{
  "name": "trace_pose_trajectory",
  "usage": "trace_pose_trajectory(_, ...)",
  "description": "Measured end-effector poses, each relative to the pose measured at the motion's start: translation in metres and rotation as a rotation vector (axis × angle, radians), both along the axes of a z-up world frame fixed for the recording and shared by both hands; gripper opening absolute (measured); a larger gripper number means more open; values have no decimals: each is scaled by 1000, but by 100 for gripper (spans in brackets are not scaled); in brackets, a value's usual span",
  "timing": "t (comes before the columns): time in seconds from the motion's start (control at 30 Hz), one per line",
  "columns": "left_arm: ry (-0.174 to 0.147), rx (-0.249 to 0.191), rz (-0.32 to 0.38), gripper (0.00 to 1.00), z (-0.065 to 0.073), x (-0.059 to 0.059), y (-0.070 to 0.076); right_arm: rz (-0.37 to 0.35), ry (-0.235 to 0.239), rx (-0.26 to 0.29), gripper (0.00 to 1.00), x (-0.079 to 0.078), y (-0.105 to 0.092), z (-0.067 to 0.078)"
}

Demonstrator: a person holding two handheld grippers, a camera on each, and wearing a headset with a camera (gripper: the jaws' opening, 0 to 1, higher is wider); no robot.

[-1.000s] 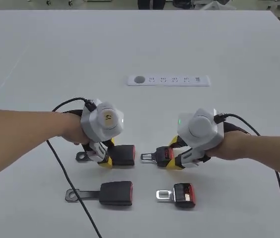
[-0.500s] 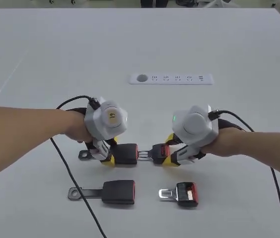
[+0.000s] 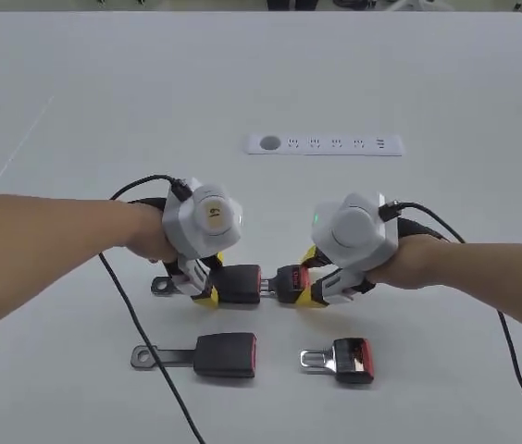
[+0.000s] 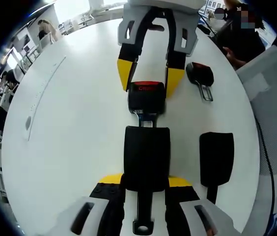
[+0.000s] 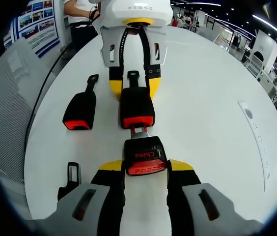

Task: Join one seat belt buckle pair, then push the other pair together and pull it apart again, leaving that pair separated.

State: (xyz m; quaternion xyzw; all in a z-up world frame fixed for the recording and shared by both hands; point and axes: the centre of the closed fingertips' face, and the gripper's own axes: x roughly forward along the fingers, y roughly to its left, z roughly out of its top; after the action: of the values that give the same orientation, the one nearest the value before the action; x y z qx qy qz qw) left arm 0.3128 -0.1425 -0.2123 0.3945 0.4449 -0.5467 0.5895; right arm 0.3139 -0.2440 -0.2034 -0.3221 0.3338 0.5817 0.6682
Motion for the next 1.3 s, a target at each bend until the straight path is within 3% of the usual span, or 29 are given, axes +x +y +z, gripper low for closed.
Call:
trace_pose_trajectory(0.67, -1, 10, 0, 31, -2, 2, 0, -22, -5, 29, 30, 2, -1, -1)
trace_pose_trajectory(0.8, -2, 7, 0, 31, -1, -2, -3, -34, 0, 38, 29, 2, -1, -2)
trace_pose_trajectory(0.93, -2, 8, -5, 31, -2, 2, 0, -40, 2, 40, 29, 2, -1, -2)
trace_pose_trajectory(1.13, -2, 9, -12, 31, 0, -4, -4, -41, 5, 44, 29, 1, 1, -1)
trace_pose_trajectory(1.3, -2, 9, -13, 31, -1, 3, 1, -40, 8, 45, 29, 2, 3, -5)
